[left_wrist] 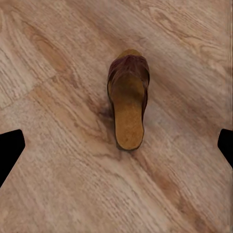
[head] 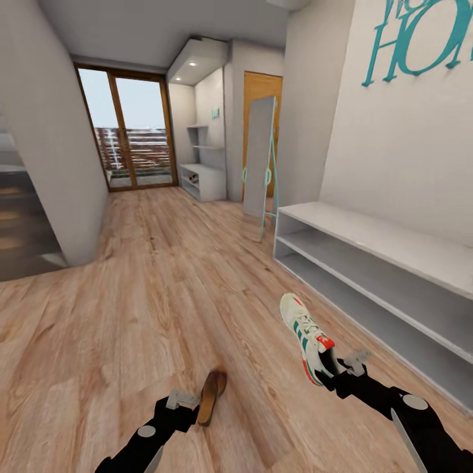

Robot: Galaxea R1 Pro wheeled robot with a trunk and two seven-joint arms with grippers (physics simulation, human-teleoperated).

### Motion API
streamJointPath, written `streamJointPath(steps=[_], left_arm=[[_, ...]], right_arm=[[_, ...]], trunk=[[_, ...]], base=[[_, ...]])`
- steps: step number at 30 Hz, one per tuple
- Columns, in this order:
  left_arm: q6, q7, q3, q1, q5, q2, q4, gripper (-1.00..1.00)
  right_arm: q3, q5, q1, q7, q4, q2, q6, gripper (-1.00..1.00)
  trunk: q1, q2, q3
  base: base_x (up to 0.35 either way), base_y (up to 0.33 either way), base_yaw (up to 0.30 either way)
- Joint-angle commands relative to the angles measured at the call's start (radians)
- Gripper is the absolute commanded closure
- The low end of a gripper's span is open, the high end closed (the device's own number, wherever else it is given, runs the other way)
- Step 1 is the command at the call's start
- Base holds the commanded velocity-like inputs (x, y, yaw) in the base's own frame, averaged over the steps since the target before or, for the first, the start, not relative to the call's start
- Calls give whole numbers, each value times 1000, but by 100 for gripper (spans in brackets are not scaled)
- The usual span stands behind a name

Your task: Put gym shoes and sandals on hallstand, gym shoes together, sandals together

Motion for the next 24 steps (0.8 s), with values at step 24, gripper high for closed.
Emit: streamJointPath(steps=[24], left_arm=[[2,7,3,8,12,5,-19,-100]], right_arm=[[2,3,-1,4,-4,0,6,100]], trunk=[[0,0,-1]], base=[[254,0,-63]])
